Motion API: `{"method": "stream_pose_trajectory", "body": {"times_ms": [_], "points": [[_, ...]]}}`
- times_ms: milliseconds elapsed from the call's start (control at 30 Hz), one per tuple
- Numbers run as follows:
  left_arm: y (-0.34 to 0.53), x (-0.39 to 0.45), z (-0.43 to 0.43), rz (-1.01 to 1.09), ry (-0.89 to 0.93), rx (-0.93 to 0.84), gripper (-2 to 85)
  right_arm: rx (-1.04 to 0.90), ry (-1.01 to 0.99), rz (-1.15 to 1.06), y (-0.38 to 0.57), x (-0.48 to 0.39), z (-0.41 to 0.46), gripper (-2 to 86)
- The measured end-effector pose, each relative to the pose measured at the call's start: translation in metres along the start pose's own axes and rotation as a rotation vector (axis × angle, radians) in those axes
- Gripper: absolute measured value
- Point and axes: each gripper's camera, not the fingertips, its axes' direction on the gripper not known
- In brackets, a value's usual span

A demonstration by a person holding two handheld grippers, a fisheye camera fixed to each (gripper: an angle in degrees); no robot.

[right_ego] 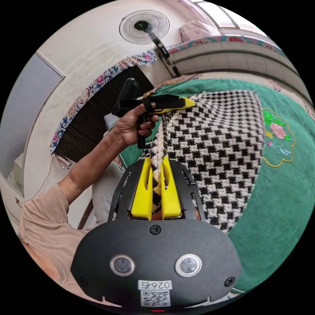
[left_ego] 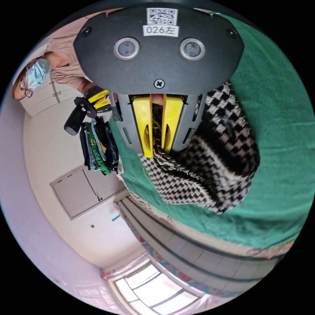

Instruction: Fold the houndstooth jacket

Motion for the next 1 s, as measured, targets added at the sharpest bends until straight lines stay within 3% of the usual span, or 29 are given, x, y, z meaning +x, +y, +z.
{"method": "stream_pose_trajectory", "body": {"times_ms": [67,100,167,333,533,633,800,1000], "points": [[0.025,-0.053,0.006,-0.108,0.069,0.007,4.4,-0.074,0.001,-0.007,-0.012,-0.009,0.037,4.5],[0.039,-0.085,0.011,-0.234,0.200,0.039,4.3,-0.116,0.000,-0.027,-0.018,-0.016,0.057,5.7],[0.046,-0.100,0.015,-0.233,0.277,0.054,4.2,-0.121,0.011,-0.068,-0.023,-0.029,0.072,5.5],[0.044,-0.067,0.009,-0.044,0.089,0.031,4.0,-0.091,0.169,-0.179,-0.046,-0.065,0.065,-0.1],[0.066,-0.042,-0.035,0.099,0.024,0.162,4.0,0.087,0.022,-0.191,-0.070,-0.093,0.030,1.7],[0.078,-0.079,-0.034,-0.007,-0.063,0.109,4.4,0.016,-0.053,-0.191,-0.090,-0.098,0.053,5.4],[0.111,-0.172,0.013,-0.288,0.098,0.022,4.7,-0.159,-0.134,-0.154,-0.101,-0.106,0.091,10.5],[0.126,-0.167,-0.015,-0.271,0.239,0.128,1.2,-0.194,-0.096,-0.384,-0.102,-0.154,0.051,6.3]]}}
